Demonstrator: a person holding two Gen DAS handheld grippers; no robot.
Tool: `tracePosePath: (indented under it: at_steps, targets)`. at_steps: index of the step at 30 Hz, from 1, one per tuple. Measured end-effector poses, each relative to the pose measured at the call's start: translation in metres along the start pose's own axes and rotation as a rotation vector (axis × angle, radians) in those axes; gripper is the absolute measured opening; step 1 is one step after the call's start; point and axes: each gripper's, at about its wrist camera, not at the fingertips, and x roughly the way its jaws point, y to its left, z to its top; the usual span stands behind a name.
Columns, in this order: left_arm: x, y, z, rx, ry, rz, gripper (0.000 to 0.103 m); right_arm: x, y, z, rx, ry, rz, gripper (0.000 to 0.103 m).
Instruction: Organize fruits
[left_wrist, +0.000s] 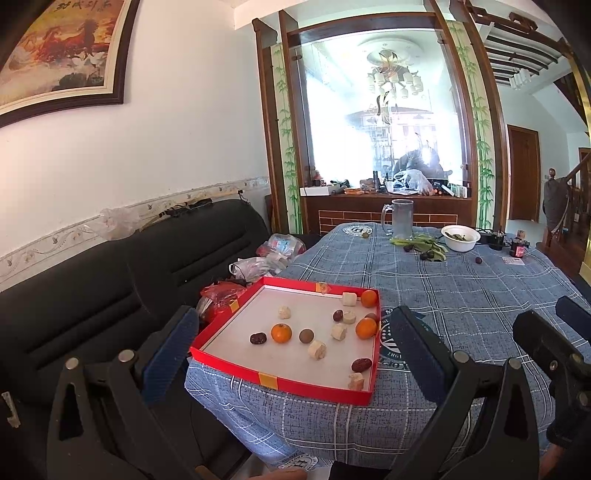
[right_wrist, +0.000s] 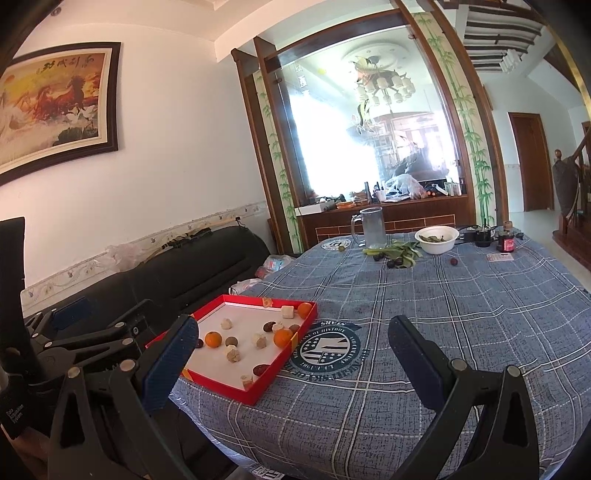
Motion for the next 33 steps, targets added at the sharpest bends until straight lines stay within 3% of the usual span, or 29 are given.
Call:
tracePosePath:
  at_steps: [33]
  targets:
    - [0.0032,-0.0020,-0.0076,0.000,0.018,-0.007,0.103,0.0000,-0.0020,-0.0045,0.004,0.022,0.002,0.103]
